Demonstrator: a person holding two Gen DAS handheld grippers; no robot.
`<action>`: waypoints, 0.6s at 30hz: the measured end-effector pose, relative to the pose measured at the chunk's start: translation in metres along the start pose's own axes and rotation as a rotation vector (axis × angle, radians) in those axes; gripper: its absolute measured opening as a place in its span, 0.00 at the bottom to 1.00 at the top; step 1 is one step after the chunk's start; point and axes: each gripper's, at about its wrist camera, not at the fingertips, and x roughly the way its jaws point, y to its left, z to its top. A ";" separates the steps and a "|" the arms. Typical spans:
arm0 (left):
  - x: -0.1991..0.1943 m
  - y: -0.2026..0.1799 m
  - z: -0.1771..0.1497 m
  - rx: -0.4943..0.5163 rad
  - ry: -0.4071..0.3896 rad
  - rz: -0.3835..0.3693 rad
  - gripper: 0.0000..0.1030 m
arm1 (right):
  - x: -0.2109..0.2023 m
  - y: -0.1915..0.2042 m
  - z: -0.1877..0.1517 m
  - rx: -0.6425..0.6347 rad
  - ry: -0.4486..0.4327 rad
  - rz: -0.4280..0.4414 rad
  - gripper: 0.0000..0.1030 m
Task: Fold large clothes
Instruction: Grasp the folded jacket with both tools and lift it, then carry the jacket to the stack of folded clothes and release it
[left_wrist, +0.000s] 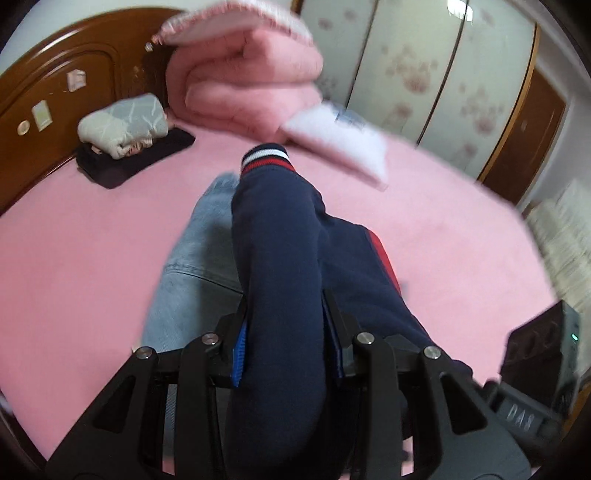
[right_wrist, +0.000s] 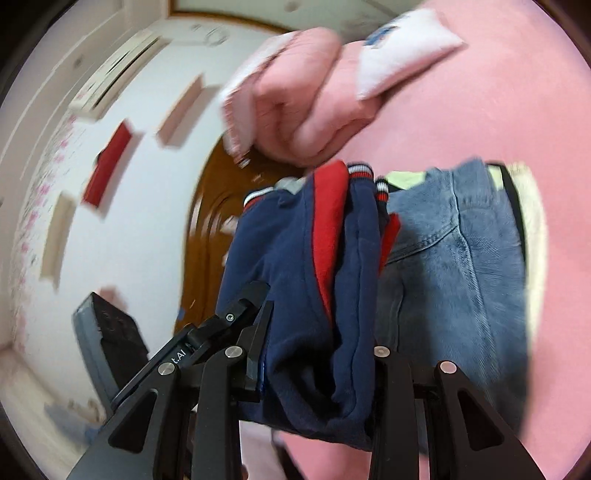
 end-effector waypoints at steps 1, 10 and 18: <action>0.026 -0.004 -0.005 0.027 0.054 0.035 0.31 | 0.022 -0.006 -0.006 -0.003 -0.006 -0.035 0.30; 0.035 -0.020 -0.073 -0.021 -0.070 0.135 0.46 | 0.052 -0.026 -0.067 -0.242 -0.004 -0.204 0.39; -0.027 -0.044 -0.159 -0.257 -0.267 0.357 0.65 | -0.064 -0.019 -0.101 -0.371 0.027 -0.207 0.75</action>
